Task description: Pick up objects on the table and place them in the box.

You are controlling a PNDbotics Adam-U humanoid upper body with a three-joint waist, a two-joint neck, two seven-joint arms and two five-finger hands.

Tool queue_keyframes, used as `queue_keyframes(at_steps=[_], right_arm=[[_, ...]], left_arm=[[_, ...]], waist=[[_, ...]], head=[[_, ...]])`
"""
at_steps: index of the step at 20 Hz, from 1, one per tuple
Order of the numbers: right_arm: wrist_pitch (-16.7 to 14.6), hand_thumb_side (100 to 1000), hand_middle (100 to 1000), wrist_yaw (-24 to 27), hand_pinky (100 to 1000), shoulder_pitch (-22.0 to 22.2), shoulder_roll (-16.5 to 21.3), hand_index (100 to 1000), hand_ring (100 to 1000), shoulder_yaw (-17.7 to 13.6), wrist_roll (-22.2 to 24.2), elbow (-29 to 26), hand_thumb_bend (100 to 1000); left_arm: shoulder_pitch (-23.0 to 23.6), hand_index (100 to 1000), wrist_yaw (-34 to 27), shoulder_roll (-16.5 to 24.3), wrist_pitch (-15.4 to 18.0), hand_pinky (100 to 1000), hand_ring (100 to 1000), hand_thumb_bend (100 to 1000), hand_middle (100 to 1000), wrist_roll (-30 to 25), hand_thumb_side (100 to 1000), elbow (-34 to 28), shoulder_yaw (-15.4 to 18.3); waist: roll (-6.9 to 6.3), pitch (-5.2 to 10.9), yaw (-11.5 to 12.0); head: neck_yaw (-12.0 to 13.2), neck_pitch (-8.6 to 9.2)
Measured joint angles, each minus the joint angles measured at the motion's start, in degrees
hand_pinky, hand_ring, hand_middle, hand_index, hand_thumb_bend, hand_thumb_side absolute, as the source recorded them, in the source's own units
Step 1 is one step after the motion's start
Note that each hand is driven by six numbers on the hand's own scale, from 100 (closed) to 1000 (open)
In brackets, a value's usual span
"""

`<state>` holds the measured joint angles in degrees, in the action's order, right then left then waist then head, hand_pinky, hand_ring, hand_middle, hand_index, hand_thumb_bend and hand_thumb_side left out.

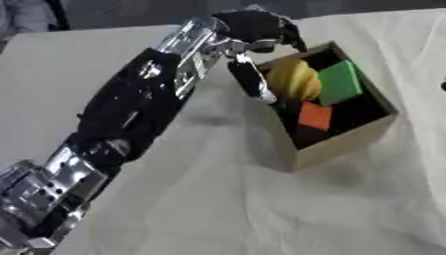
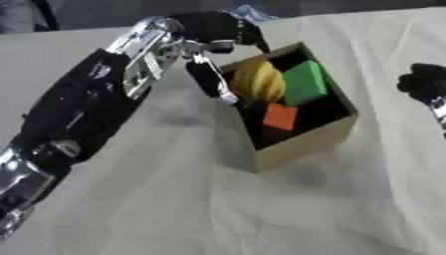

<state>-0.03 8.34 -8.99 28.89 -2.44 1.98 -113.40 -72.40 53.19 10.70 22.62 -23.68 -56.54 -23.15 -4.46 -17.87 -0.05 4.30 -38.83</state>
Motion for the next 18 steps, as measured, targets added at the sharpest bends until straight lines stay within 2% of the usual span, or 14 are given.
queue_keyframes(at_steps=[2,3,5,7,10,15,18], right_arm=[[-0.06,679,741,0.15,930,0.02,0.00,839,821,-0.01,-0.14,0.00,100],[-0.13,679,741,0.26,930,0.03,0.00,839,821,-0.01,-0.21,0.00,100],[-0.22,666,742,0.43,929,0.03,0.00,839,821,-0.03,-0.30,0.00,100],[-0.47,654,743,0.45,928,0.02,0.05,839,822,-0.07,-0.52,0.00,100],[-1.10,643,745,0.48,928,-0.14,0.18,841,823,-0.22,-0.93,0.00,100],[-2.13,639,752,0.79,928,-0.64,0.79,845,824,-0.69,-1.62,0.00,100],[-2.56,638,762,0.93,928,-0.84,0.80,853,824,-0.88,-2.05,0.00,100]], left_arm=[[0.43,878,-1.93,1.05,-0.28,814,780,485,760,-0.14,518,-1.85,0.48],[0.68,878,-3.17,1.69,-0.65,814,780,485,760,-0.12,518,-3.14,0.70],[1.20,864,-5.79,3.09,-1.83,807,763,366,739,-0.03,532,-5.95,1.11],[2.23,857,-8.80,5.08,-3.57,802,750,294,724,0.68,552,-9.20,2.02],[5.61,855,-14.09,9.76,-7.40,797,738,231,711,3.14,580,-15.04,4.50],[15.95,855,-25.24,18.40,-15.51,779,708,186,682,11.22,618,-26.67,10.68],[23.51,854,-33.31,21.75,-19.99,773,699,167,672,18.13,658,-33.89,14.92]], waist=[[0.04,0.23,0.12],[0.09,0.34,0.20],[0.24,0.60,0.55],[0.40,0.86,1.25],[0.87,1.08,2.14],[1.84,1.25,3.28],[2.78,1.26,3.82]], head=[[-0.21,-0.04],[-0.34,-0.21],[-0.48,-0.52],[-0.74,-0.83],[-1.31,-1.22],[-2.50,-1.63],[-3.01,-1.73]])
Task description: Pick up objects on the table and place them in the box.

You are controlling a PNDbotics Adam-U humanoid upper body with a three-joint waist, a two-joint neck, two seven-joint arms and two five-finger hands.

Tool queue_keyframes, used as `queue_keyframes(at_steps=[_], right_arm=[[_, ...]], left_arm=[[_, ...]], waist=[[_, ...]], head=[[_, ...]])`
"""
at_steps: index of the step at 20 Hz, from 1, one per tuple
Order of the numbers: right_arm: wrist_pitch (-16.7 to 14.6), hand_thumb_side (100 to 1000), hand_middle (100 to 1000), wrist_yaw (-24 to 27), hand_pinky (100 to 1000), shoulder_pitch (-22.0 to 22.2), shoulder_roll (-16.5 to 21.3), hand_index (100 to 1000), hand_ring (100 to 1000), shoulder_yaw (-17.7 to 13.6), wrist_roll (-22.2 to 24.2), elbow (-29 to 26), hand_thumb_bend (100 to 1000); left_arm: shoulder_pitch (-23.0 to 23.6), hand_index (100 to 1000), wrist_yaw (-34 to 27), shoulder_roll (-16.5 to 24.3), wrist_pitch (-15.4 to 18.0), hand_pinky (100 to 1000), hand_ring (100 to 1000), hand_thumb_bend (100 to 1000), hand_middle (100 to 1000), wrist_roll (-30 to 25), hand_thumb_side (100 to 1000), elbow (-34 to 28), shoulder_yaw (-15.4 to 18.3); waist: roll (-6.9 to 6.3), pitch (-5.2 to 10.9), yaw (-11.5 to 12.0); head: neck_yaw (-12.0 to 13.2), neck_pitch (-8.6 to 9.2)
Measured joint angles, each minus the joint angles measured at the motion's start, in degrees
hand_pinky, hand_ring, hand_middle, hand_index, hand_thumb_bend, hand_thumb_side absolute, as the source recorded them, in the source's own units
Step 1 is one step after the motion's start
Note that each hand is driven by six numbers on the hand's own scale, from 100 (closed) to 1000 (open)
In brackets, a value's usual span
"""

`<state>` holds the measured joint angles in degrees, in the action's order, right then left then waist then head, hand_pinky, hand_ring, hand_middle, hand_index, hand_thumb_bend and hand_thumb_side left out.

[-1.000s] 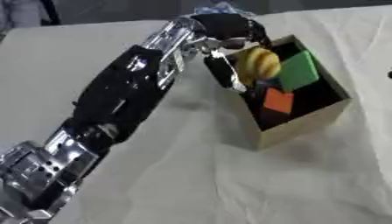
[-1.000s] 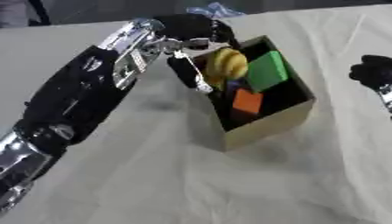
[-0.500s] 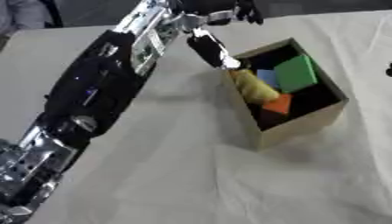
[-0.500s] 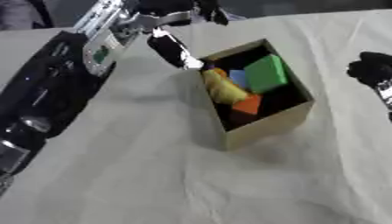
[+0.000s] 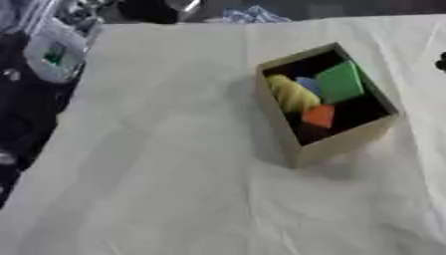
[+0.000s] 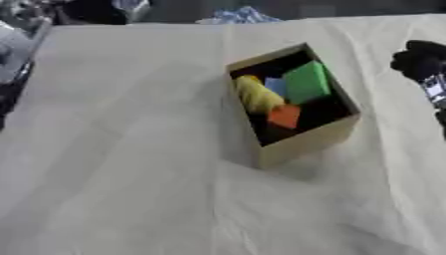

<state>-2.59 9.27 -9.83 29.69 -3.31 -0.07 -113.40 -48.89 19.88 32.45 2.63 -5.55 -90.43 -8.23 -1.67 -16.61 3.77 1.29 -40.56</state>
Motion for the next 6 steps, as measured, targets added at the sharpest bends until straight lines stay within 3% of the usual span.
queue_keyframes(at_steps=[6], right_arm=[[-0.76,636,794,0.47,934,-1.26,-0.02,877,833,-0.25,-0.76,0.00,100]], left_arm=[[12.80,858,-13.14,1.26,-4.69,766,690,142,663,10.66,740,-10.34,6.34]], waist=[[1.23,0.00,0.06]], head=[[-0.39,0.01]])
